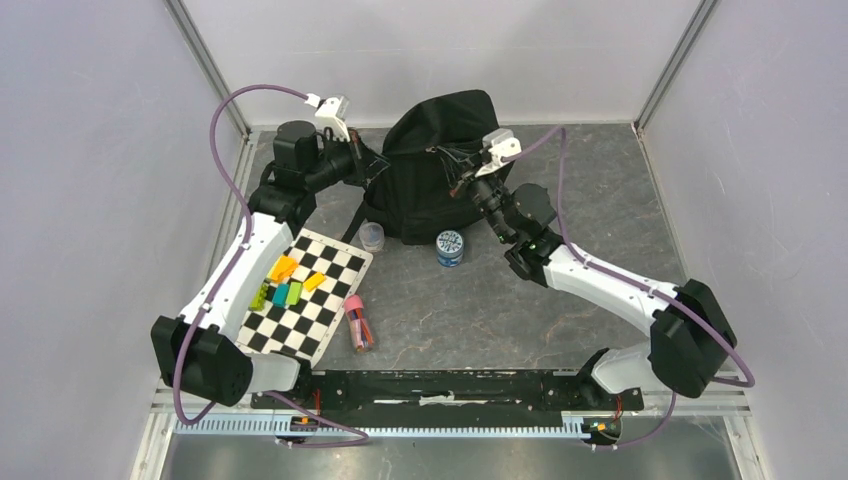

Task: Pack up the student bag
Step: Zip the student bag at the center of the board.

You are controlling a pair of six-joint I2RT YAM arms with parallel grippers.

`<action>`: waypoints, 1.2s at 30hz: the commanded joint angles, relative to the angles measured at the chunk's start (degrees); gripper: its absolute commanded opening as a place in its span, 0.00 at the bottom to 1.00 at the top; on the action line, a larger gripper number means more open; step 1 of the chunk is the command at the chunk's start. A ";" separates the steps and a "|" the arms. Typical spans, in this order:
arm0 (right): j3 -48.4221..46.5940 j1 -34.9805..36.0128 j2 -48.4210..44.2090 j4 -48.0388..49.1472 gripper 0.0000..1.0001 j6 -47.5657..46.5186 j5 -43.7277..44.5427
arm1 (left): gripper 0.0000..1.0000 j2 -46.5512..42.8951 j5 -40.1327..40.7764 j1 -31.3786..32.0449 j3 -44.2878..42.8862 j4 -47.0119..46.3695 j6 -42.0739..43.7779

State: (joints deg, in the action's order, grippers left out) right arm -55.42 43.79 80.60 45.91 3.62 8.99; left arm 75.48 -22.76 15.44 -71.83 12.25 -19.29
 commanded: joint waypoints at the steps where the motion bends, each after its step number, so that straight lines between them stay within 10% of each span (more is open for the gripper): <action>1: 3.54 -5.19 -4.88 2.08 0.00 1.03 5.72 | 0.02 -0.98 4.58 -2.85 -2.00 -0.48 -2.42; 11: 7.83 -13.20 -8.87 3.38 0.00 3.85 3.73 | 0.02 -2.70 5.23 -3.75 -1.83 0.27 1.71; 19: 4.66 -12.83 -7.70 4.19 0.02 6.78 -16.10 | 0.02 -3.88 -1.58 -3.65 -0.95 -3.32 2.50; 28: 4.80 -11.71 -12.38 -8.14 0.75 -6.75 -24.21 | 0.02 -5.23 -4.68 -3.49 -0.36 -3.86 4.32; 36: -10.06 -12.74 -6.46 -36.62 0.92 -29.25 -13.24 | 0.02 -6.27 -6.15 -3.40 -1.42 -4.39 4.16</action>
State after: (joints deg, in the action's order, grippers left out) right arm -58.48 31.77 70.76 23.81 -12.86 -8.21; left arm 73.63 -26.28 12.45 -70.85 14.46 -15.92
